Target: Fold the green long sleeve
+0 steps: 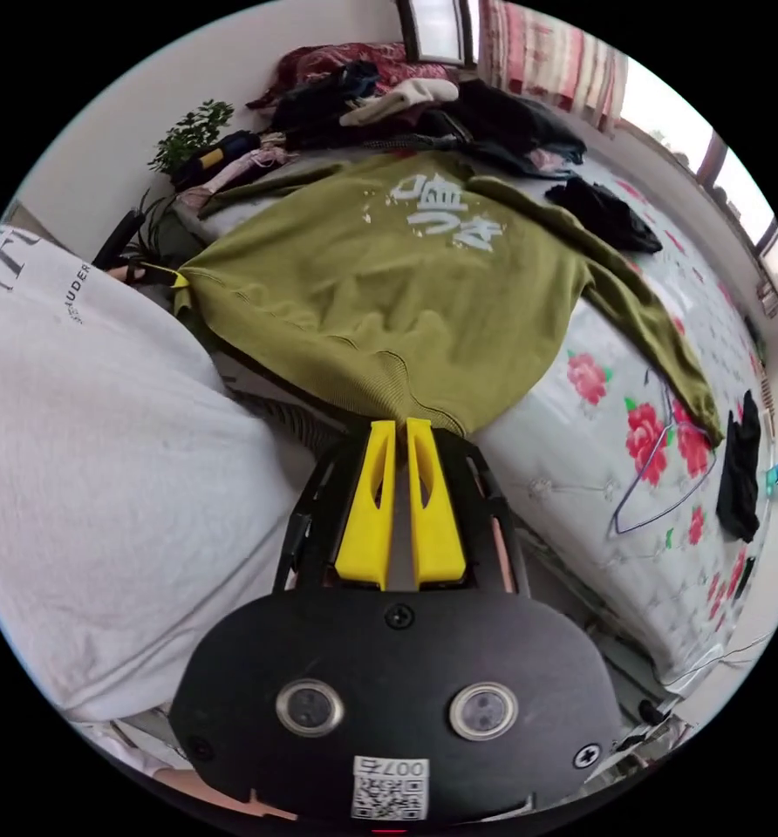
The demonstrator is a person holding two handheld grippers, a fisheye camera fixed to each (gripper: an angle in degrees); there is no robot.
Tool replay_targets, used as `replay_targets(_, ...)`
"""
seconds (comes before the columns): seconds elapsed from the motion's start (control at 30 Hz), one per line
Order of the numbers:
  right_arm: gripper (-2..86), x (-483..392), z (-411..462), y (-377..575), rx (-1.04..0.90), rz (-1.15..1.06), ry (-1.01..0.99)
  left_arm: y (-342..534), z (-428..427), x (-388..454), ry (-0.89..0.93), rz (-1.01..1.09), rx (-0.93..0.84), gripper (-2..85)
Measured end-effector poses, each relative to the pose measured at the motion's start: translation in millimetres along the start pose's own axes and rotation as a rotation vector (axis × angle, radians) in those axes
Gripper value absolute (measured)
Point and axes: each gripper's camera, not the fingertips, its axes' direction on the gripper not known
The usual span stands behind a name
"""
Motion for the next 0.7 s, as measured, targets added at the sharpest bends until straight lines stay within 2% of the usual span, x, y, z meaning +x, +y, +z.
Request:
replay_targets(0.13, 1.0, 0.1, 26.2, 18.4, -0.077, -0.005, -0.062, 5.5, 5.8, 2.1, -0.041, -0.009, -0.031, 1.2)
replay_targets(0.27, 2.8, 2.9, 66.4, 42.6, -0.120, 0.105, -0.170, 26.1, 39.1, -9.6, -0.058, -0.172, -0.056, 6.9)
replay_targets(0.4, 4.8, 11.4, 48.1, 45.4, -0.036, 0.172, -0.090, 54.5, 26.5, -4.0, -0.074, -0.294, 0.081, 9.8)
replay_targets(0.53, 5.4, 25.8, 18.2, -0.9, 0.107, 0.145, 0.014, 56.5, 6.7, 3.4, -0.157, -0.349, 0.172, 9.3)
replay_targets(0.7, 6.5, 36.7, 5.0, -114.7, 0.232, 0.082, 0.116, -16.1, -10.4, 7.1, -0.192, -0.292, 0.223, 9.3)
